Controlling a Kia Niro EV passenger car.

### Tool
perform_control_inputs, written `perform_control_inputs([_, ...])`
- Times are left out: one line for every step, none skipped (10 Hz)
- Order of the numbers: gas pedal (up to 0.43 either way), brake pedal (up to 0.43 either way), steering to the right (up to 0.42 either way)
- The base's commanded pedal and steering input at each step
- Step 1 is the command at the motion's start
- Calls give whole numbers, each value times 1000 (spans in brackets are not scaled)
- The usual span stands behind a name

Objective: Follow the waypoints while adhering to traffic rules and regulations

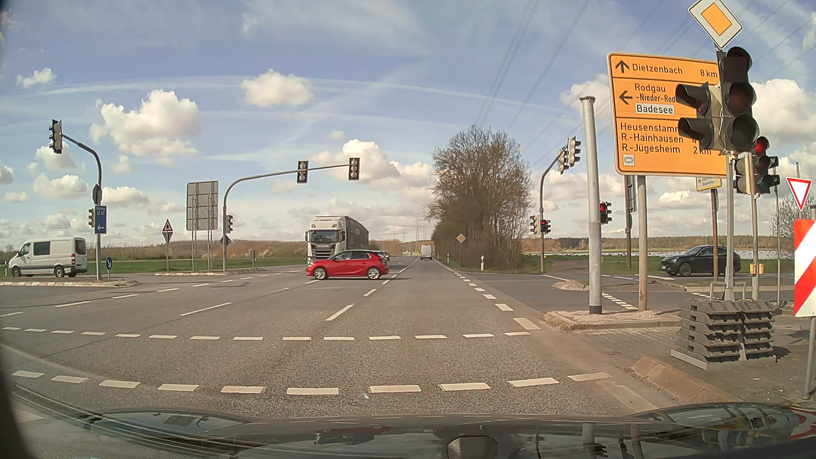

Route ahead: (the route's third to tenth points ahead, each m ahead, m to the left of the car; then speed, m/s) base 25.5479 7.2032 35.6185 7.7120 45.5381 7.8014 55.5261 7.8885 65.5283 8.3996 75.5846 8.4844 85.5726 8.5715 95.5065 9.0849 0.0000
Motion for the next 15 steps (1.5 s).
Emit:
perform_control_inputs([0, 323, -4])
perform_control_inputs([0, 323, -4])
perform_control_inputs([0, 323, -4])
perform_control_inputs([0, 323, -4])
perform_control_inputs([0, 323, -4])
perform_control_inputs([0, 323, -4])
perform_control_inputs([0, 323, -4])
perform_control_inputs([0, 323, -4])
perform_control_inputs([0, 323, -4])
perform_control_inputs([0, 323, -4])
perform_control_inputs([0, 323, -4])
perform_control_inputs([0, 323, -4])
perform_control_inputs([0, 323, -4])
perform_control_inputs([0, 323, -4])
perform_control_inputs([0, 323, -4])
